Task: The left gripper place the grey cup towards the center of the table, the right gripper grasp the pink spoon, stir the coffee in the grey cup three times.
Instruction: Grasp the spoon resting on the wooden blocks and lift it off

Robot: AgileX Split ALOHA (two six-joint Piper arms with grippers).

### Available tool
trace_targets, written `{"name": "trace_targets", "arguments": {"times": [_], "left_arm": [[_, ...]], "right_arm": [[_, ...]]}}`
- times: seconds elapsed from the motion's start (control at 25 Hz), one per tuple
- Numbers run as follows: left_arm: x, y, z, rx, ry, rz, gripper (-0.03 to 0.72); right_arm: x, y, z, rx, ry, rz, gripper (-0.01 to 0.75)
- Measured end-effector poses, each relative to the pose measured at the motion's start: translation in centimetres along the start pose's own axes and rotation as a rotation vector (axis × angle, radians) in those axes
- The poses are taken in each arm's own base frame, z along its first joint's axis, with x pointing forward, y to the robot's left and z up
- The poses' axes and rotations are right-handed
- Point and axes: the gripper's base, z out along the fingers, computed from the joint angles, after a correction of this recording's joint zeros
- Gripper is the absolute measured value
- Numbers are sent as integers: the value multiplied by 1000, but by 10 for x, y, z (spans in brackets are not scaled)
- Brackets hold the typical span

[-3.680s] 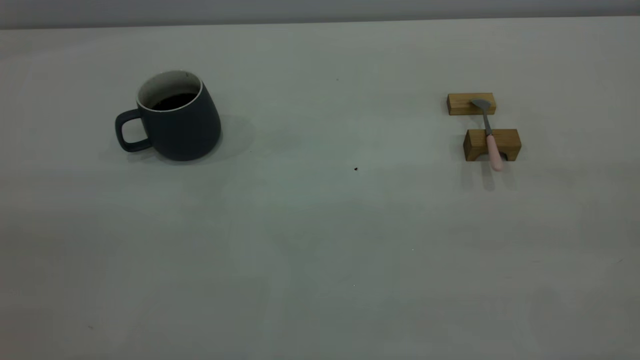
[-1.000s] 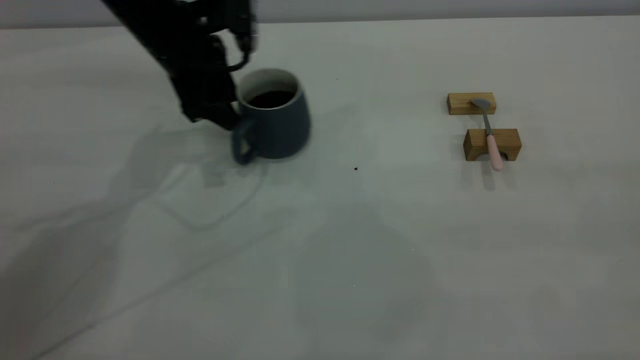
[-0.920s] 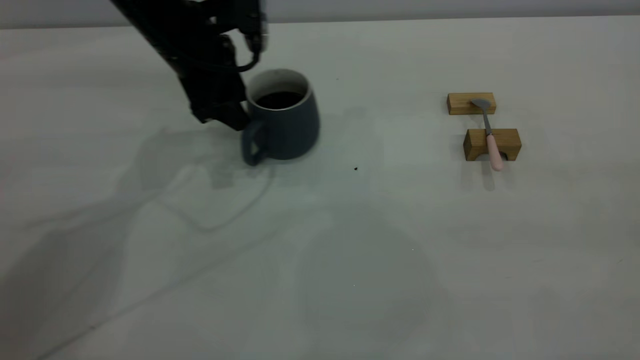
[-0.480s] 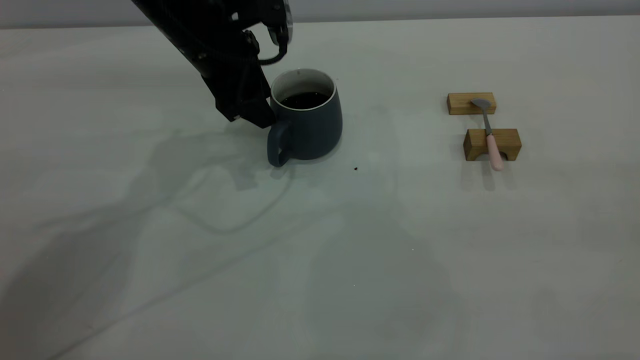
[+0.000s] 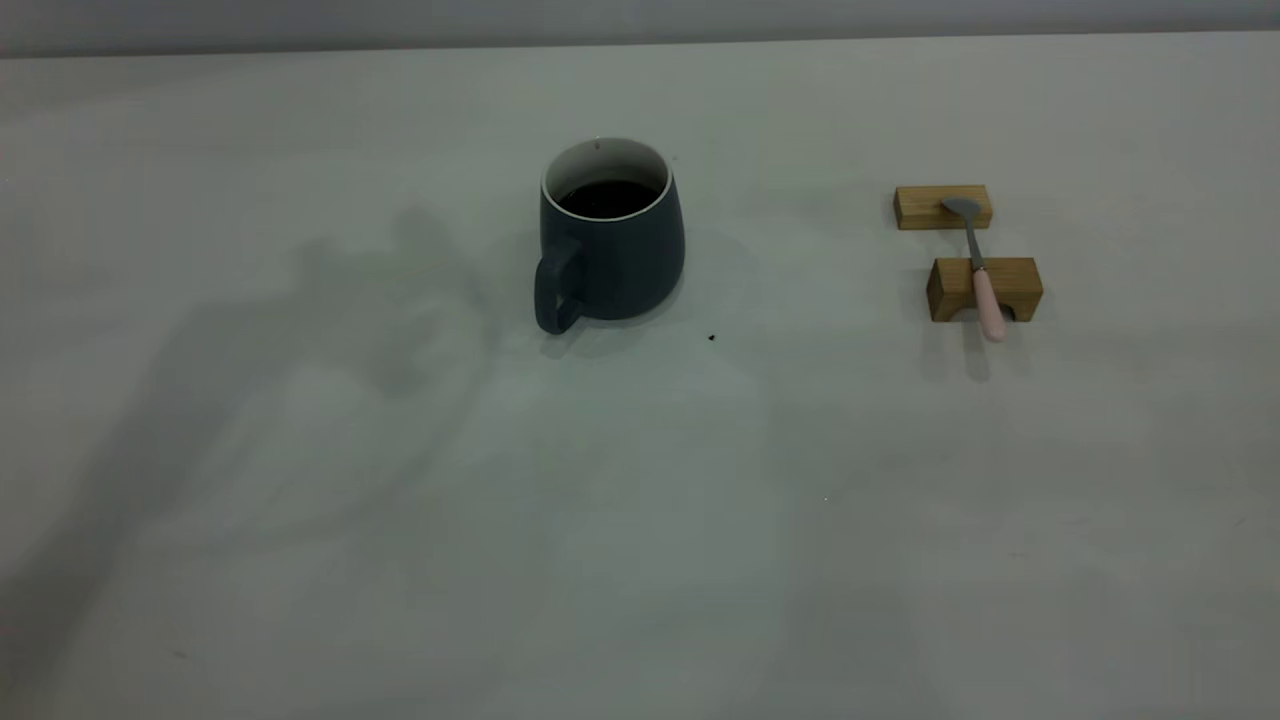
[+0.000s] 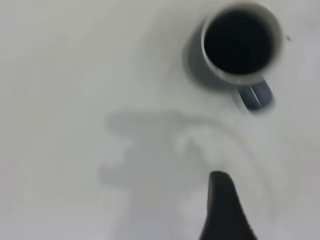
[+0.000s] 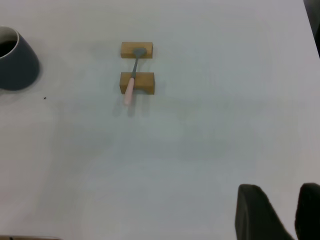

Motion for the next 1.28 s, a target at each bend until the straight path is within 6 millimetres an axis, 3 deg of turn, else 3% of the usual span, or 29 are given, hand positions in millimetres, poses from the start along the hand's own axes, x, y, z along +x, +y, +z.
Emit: {"name": "trace_targets", "arguments": {"times": [0.2,0.32,0.48,0.6,0.92,1.28], "left_arm": [[31,-31,-101,-111,80,-253,528],[43,-42,-141,-222,6,-322,528],[68,-67,-168,-250,-66,-405,528],[98,-91,-166,-216,-58,-437,528],[192,-152,-120,-149,38,-547,528],[248,-189,-91,-148,-33,-571,528]], "right_arm": [[0,0,0,0,0,0,239],[0,0,0,0,0,0,239],[0,0,0,0,0,0,239],[0,0,0,0,0,0,239],[0,0,0,0,0,0,239],[0,0,0,0,0,0,239]]}}
